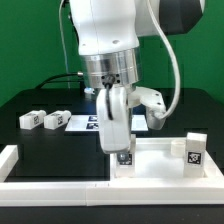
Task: Assemble square table
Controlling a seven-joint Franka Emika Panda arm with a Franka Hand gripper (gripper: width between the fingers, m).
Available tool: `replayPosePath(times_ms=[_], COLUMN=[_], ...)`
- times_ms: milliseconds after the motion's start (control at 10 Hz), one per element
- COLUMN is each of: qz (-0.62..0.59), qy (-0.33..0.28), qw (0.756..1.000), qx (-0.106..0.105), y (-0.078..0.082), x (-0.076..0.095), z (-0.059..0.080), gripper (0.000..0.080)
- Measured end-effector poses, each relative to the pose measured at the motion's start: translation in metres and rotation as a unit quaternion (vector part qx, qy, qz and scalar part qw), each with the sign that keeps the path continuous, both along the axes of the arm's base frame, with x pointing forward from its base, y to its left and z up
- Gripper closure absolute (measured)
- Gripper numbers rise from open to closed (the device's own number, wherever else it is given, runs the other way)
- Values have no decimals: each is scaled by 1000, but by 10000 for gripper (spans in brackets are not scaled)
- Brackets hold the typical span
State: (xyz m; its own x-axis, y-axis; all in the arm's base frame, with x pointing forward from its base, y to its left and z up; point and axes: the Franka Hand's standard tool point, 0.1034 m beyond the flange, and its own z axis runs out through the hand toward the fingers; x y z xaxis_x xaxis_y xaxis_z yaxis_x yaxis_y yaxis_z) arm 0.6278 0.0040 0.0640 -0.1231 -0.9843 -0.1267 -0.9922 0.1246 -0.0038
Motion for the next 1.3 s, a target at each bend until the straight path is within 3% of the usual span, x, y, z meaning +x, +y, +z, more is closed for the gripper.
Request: replayPosePath(times_ms=[600,800,900,1000,1300], qz=[-64,-63,-62,-57,-29], qy=[9,9,8,4,-3], qw=[998,998,998,998,1000], qx=[-4,-4,-4,-2,4], y=[0,0,1,7,36], x=[-1,-1,0,1,-3], z=[0,-1,0,6,25], gripper=[510,227,227,167,151])
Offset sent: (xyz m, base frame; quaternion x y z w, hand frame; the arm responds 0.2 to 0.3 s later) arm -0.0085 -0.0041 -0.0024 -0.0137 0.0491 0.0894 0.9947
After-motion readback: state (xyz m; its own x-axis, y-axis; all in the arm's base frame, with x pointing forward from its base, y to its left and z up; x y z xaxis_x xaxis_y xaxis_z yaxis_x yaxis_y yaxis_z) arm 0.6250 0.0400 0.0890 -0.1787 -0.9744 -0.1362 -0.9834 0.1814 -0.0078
